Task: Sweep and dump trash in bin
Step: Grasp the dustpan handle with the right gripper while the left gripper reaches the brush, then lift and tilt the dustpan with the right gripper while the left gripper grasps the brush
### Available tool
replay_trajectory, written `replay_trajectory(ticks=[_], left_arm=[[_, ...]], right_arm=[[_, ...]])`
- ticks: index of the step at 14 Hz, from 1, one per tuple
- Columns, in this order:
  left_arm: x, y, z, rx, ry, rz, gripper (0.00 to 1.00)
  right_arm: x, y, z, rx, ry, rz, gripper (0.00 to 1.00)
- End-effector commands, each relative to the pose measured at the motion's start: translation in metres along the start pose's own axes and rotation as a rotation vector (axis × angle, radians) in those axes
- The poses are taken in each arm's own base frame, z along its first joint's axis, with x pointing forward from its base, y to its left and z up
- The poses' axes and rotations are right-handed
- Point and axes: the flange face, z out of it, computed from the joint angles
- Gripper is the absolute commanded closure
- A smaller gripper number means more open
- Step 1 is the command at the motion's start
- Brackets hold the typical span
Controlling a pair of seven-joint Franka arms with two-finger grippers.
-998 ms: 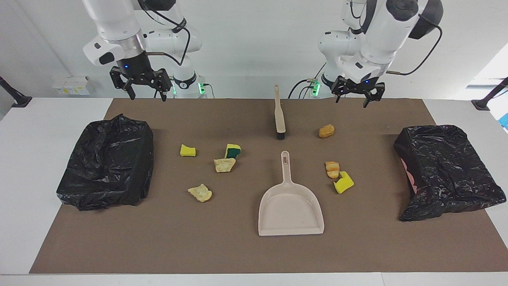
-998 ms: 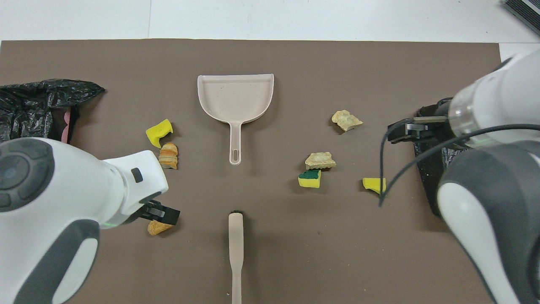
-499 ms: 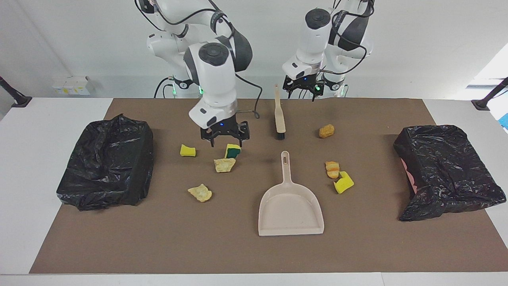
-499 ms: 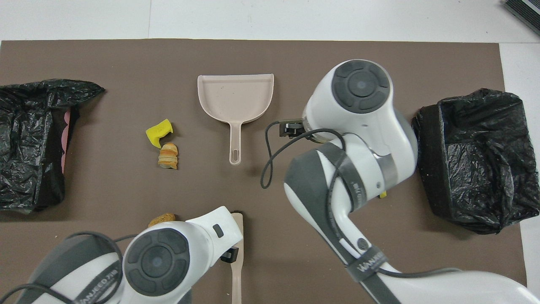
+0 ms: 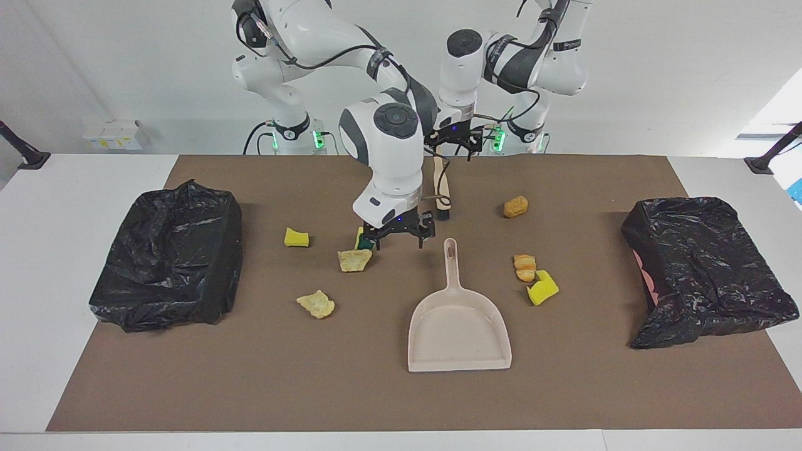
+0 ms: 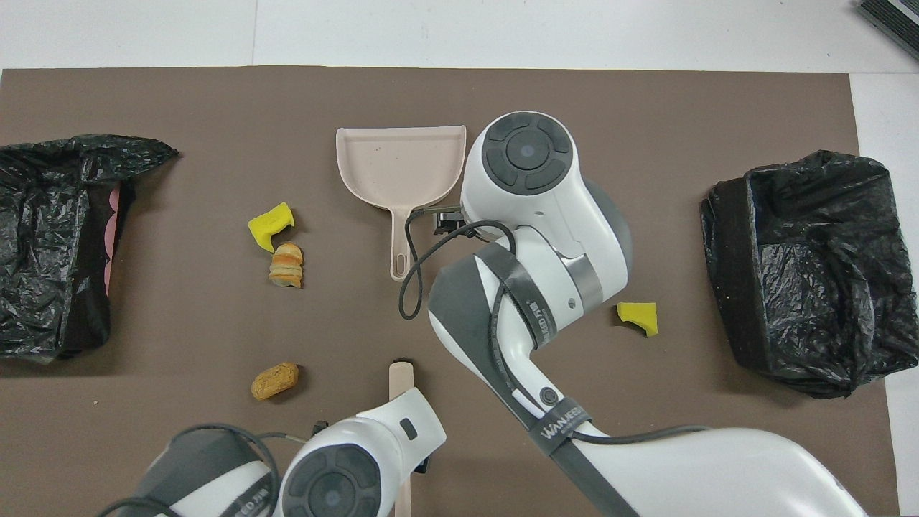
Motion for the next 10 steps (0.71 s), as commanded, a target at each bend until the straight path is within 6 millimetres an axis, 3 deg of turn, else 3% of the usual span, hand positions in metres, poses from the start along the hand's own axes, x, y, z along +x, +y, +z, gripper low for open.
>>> replay_trajectory(ticks=[1,3,4,5,6,8,10], left_arm=[[-0.015,-0.001,0.013,-0.019,0.014,-0.059,0.0],[-0.015,-0.002,0.014,-0.015,0.01,-0.062,0.0],[-0.016,-0.001,0.014,-0.015,0.011,-0.063,0.14],[-0.016,-0.001,0.014,-0.015,0.011,-0.069,0.39],[-0.017,-0.002,0.015,-0.015,0.011,-0.074,0.54],[-0.017,-0.002,0.015,-0.014,0.009,-0.083,0.56],[-0.018,-0.003,0.017,-0.018,0.002,-0.09,0.55]], right_arm=[[0.013,-0.011,0.01,0.016,0.022,0.006,0.0],[-0.009,-0.049,0.033,0.006,0.002,-0.053,0.0],[-0.011,-0.054,0.035,0.007,-0.001,-0.061,0.01],[-0.012,-0.054,0.035,0.011,-0.006,-0.064,0.01],[-0.014,-0.057,0.035,0.013,-0.01,-0.069,0.01],[-0.017,-0.057,0.034,0.014,-0.028,-0.069,0.04],[-0.018,-0.056,0.034,0.026,-0.042,-0.07,0.14]])
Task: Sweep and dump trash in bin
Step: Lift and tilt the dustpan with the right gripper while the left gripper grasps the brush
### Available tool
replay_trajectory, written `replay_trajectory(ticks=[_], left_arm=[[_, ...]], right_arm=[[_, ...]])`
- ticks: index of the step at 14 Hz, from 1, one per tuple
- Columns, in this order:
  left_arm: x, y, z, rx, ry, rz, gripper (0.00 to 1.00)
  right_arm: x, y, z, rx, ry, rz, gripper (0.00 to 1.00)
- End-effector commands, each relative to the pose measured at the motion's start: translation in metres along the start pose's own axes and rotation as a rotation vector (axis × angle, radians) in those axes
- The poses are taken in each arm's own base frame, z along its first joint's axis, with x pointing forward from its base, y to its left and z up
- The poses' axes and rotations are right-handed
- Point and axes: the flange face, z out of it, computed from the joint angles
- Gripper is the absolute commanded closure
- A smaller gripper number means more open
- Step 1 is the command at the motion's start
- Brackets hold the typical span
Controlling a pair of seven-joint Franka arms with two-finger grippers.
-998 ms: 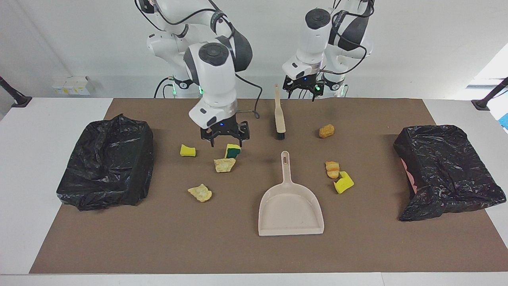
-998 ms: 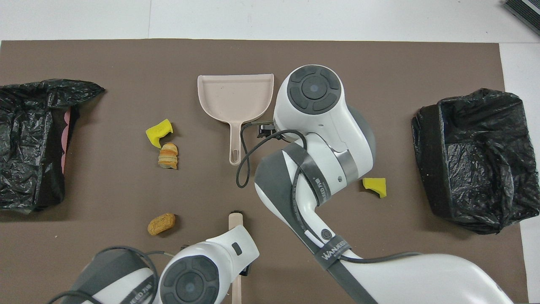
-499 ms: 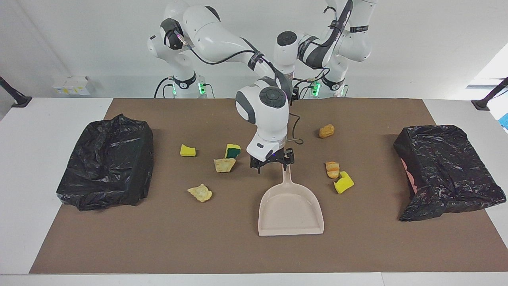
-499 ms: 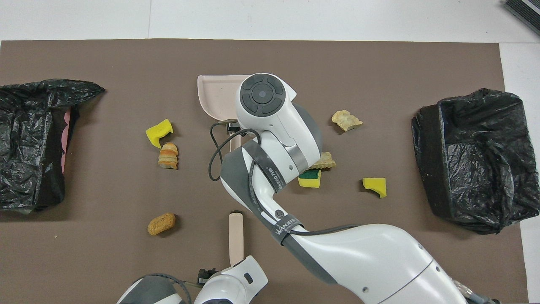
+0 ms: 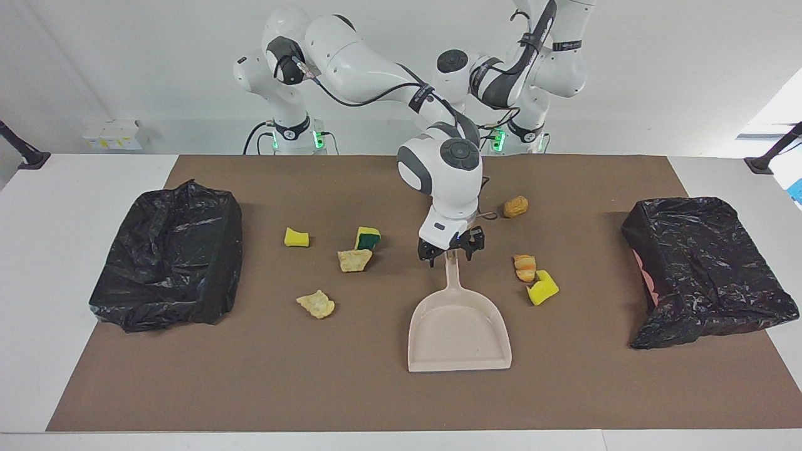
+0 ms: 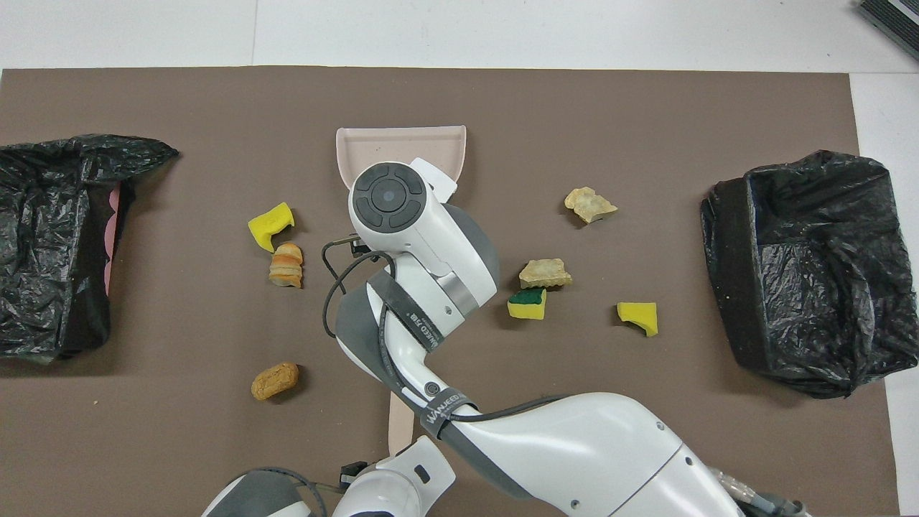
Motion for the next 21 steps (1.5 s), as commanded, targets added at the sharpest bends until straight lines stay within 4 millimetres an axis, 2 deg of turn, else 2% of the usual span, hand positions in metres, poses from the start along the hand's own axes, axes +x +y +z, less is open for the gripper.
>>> replay_trajectory(ticks=[1,2,4,6,7,8,9,10,11,12,13,15,17,18,20,21], left_arm=[[-0.008,-0.004,0.003,-0.026,-0.01,-0.031,0.47],[-0.008,-0.004,0.003,-0.03,-0.014,-0.037,0.44],[-0.007,-0.005,0.003,-0.033,-0.016,-0.037,0.39],[-0.005,-0.007,0.003,-0.031,-0.018,-0.032,0.39],[-0.006,-0.009,0.005,-0.026,-0.032,-0.03,0.52],[-0.008,-0.009,0.006,-0.03,-0.056,-0.033,0.67],[-0.008,-0.009,0.007,-0.045,-0.076,-0.028,0.83],[-0.009,-0.01,0.008,-0.06,-0.11,-0.019,0.99],[-0.008,-0.012,0.008,-0.07,-0.148,-0.029,1.0],[-0.005,-0.017,0.008,-0.071,-0.161,-0.047,1.0],[-0.003,-0.019,0.008,-0.07,-0.165,-0.054,1.0],[0.017,-0.037,-0.004,-0.066,-0.2,-0.117,1.0],[0.035,-0.058,-0.025,-0.062,-0.243,-0.179,1.0],[0.045,-0.072,-0.036,-0.069,-0.247,-0.215,1.0],[0.064,-0.106,-0.059,-0.096,-0.23,-0.288,1.0],[0.07,-0.13,-0.07,-0.103,-0.24,-0.335,1.0]], right_arm=[[0.0,-0.002,-0.002,0.03,-0.027,0.005,0.22],[-0.001,-0.001,0.0,0.03,-0.032,0.006,0.27],[0.002,0.004,0.0,0.043,-0.039,0.022,0.28],[0.002,0.005,0.001,0.05,-0.043,0.029,0.45],[0.002,0.005,0.002,0.052,-0.044,0.029,0.55],[0.001,0.004,0.003,0.049,-0.049,0.031,0.72],[-0.001,0.0,0.004,0.049,-0.047,0.032,0.77],[-0.003,0.0,0.009,0.042,-0.059,0.033,0.77],[-0.001,0.006,0.01,0.039,-0.058,0.039,0.85],[0.001,0.009,0.011,0.032,-0.054,0.037,0.88],[0.003,0.011,0.013,0.037,-0.048,0.039,0.98],[0.015,0.032,0.006,0.032,-0.032,0.023,1.0],[0.023,0.048,-0.015,0.043,-0.01,-0.028,1.0],[0.024,0.052,-0.029,0.055,0.005,-0.06,1.0],[0.021,0.052,-0.044,0.047,0.022,-0.108,1.0],[0.017,0.052,-0.05,0.046,0.027,-0.152,1.0]])
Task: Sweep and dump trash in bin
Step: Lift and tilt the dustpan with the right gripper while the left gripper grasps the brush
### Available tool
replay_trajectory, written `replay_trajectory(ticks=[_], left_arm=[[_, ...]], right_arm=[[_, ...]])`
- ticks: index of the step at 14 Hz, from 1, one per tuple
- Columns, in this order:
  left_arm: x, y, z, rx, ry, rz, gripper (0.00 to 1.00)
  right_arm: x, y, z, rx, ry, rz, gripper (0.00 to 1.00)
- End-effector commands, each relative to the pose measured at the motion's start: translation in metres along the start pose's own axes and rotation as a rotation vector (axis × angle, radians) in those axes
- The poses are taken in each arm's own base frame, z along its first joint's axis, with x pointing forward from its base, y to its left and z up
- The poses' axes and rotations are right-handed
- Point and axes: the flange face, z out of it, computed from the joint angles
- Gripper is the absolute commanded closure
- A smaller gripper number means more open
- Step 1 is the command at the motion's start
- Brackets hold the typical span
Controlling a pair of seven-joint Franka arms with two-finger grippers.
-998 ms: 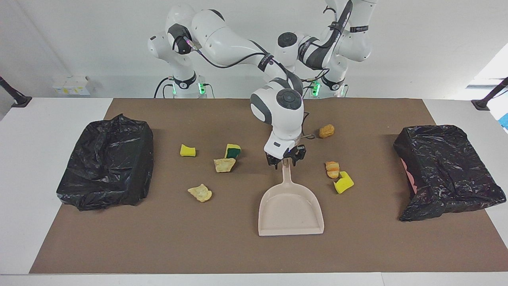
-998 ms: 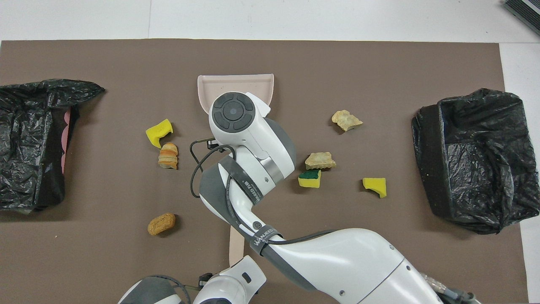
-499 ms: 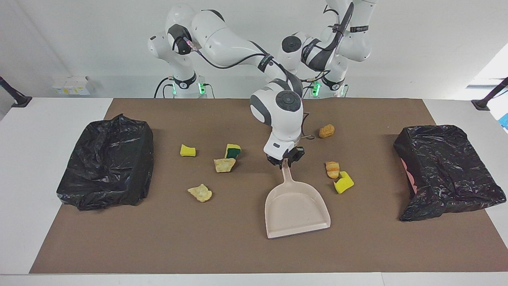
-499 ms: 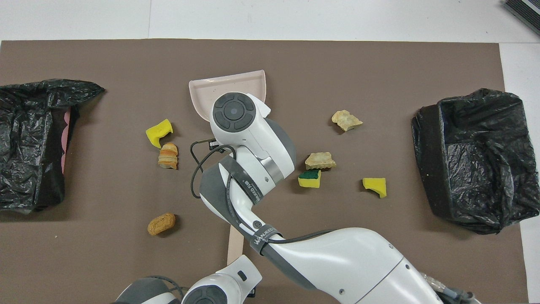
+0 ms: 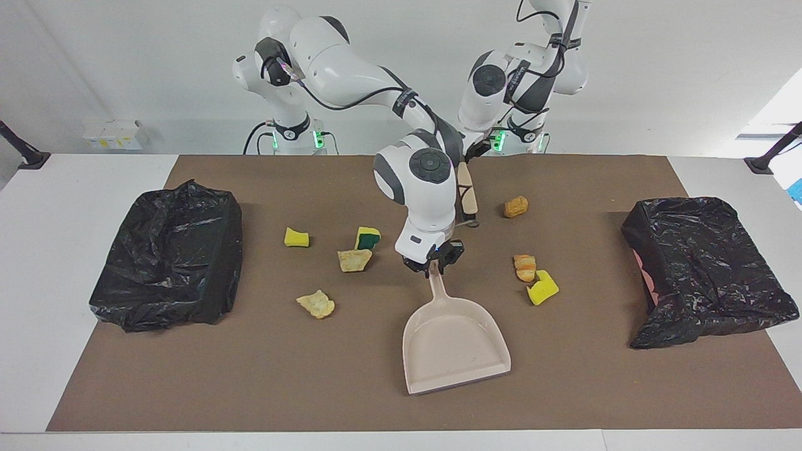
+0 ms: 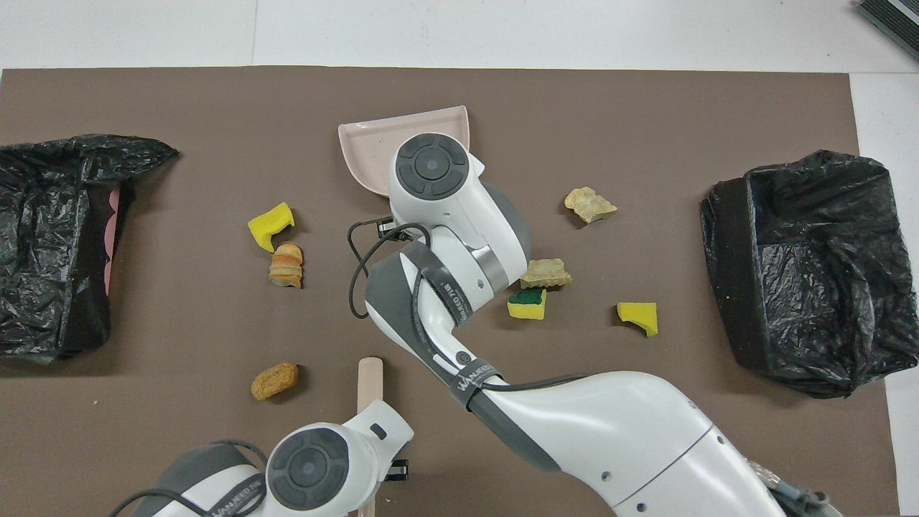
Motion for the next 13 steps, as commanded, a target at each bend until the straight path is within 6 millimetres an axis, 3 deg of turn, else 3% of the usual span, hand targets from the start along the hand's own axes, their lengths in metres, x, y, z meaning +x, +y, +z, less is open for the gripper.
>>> replay_trajectory(ticks=[1,4,6,10,13], left_arm=[[0.014,-0.039,-0.039,-0.039,-0.015,-0.1,1.0],[0.018,-0.061,-0.039,-0.018,-0.071,-0.263,1.0],[0.021,-0.077,-0.039,-0.002,-0.106,-0.44,1.0],[0.009,-0.093,-0.027,0.002,-0.108,-0.612,1.0],[0.013,-0.09,0.0,0.025,-0.124,-0.599,1.0]], right_arm=[[-0.012,-0.006,-0.025,0.009,0.014,-0.135,1.0],[-0.008,0.028,-0.045,-0.008,0.015,-0.38,1.0],[-0.018,0.04,-0.054,-0.026,-0.035,-0.564,1.0],[-0.035,0.048,-0.048,-0.082,-0.139,-0.977,1.0],[-0.042,0.061,-0.043,-0.074,-0.186,-1.206,1.0]])
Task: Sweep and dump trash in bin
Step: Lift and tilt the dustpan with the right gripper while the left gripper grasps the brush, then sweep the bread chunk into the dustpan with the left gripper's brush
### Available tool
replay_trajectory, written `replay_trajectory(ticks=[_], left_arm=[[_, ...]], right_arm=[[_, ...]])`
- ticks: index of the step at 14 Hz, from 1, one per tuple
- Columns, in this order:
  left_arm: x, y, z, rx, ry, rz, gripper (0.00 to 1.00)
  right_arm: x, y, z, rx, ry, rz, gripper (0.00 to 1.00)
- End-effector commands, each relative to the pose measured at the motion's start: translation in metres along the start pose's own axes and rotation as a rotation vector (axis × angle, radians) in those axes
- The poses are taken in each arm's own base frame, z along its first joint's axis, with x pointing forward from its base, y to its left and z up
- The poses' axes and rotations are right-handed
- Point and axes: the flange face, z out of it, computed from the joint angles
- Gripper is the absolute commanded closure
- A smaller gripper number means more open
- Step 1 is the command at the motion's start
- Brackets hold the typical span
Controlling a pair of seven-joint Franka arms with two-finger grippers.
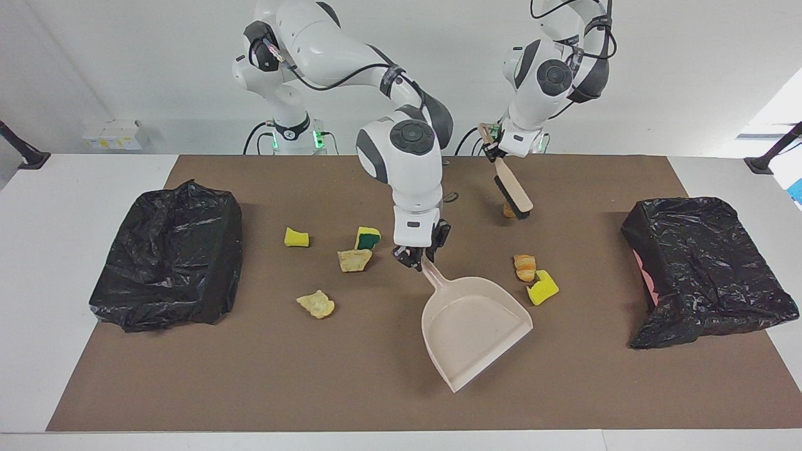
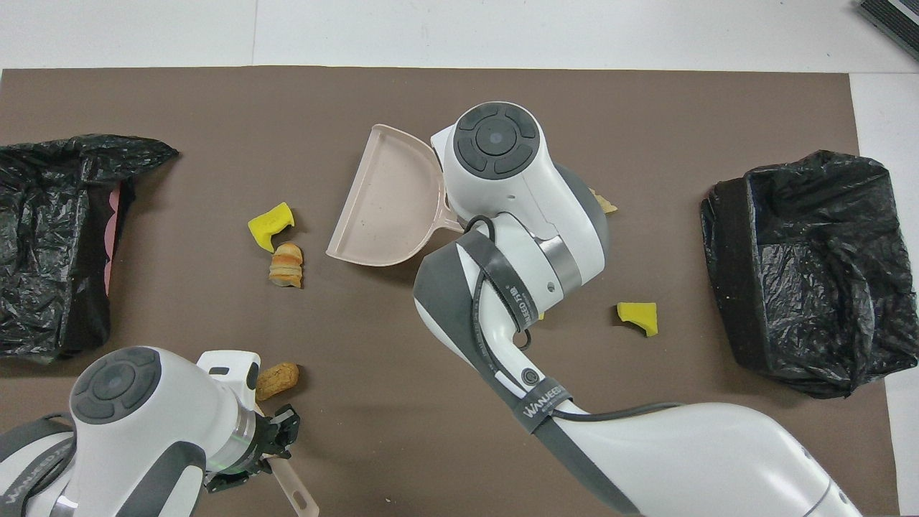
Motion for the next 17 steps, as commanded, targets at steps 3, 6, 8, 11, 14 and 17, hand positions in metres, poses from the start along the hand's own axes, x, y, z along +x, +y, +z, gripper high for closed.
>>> replay_trajectory(ticks=[3,6,8,11,14,17], left_arm=[[-0.001,0.019,0.029,-0.005,0.006,0.027,1.0],[0.017,0.047,0.031,0.019,-0.028,0.106,1.0],[0.026,0.062,0.024,0.01,-0.033,0.11,1.0],[0.034,0.08,0.012,-0.011,-0.02,0.125,1.0],[0.03,0.093,0.004,-0.022,0.002,0.25,1.0],[0.021,0.101,0.007,-0.047,0.026,0.493,1.0]], right_arm=[[-0.025,-0.021,0.015,0.005,-0.045,-0.28,1.0],[-0.025,-0.041,0.028,0.026,-0.069,-0.353,1.0],[-0.015,-0.054,0.035,0.034,-0.079,-0.309,1.0],[-0.012,-0.068,0.045,0.053,-0.101,-0.265,1.0],[-0.012,-0.072,0.046,0.058,-0.107,-0.267,1.0],[-0.012,-0.072,0.045,0.048,-0.115,-0.275,1.0]])
